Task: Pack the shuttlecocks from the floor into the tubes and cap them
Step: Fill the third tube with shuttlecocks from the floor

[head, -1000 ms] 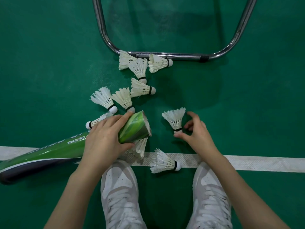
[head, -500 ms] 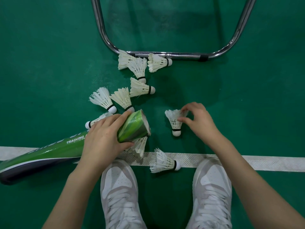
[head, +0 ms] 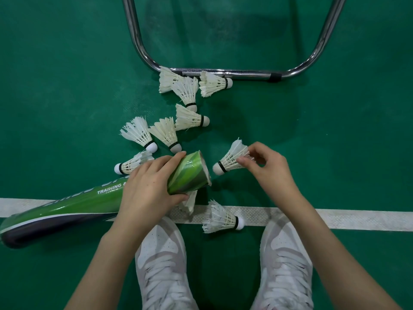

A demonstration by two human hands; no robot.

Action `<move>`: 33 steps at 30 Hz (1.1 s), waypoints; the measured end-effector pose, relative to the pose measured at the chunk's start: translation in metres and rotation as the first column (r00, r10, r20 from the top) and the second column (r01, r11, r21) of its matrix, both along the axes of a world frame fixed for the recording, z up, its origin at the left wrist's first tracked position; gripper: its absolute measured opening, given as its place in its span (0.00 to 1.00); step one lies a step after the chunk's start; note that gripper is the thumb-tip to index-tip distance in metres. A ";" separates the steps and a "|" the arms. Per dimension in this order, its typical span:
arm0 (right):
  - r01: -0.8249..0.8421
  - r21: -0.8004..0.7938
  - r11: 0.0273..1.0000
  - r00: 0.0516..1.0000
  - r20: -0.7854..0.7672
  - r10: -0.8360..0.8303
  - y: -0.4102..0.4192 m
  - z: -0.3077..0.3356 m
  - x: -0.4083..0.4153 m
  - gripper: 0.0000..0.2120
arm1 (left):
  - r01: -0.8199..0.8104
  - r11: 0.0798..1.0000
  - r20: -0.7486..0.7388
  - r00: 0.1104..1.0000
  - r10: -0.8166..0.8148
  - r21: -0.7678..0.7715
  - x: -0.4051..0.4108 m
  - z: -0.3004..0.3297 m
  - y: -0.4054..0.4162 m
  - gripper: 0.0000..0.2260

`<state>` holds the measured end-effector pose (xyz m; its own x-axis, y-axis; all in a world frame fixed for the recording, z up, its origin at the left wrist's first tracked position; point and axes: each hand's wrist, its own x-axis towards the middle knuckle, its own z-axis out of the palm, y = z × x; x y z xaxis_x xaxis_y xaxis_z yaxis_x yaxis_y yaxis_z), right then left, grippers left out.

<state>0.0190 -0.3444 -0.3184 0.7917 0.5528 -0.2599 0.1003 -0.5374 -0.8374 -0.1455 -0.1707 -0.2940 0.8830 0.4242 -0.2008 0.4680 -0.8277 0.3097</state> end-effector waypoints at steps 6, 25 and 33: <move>0.035 0.166 0.985 0.994 -0.104 -0.018 0.008 0.021 -0.022 0.06 | 0.032 0.999 0.005 0.999 -0.032 0.004 0.004 0.001 -0.008 0.40; 0.019 0.269 0.963 0.939 -0.336 0.076 0.026 0.023 -0.058 0.10 | 0.076 0.992 0.067 0.994 -0.083 0.104 0.008 -0.002 -0.016 0.41; -0.007 0.304 0.953 0.883 -0.446 0.149 0.027 0.018 -0.051 0.07 | 0.065 0.993 0.101 0.992 -0.075 0.097 0.006 -0.005 -0.015 0.41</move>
<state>-0.0322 -0.3176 -0.3008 0.5730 0.7133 -0.4036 -0.3014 -0.2746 -0.9131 -0.1394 -0.1858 -0.2988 0.9252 0.3732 -0.0685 0.3772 -0.8847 0.2741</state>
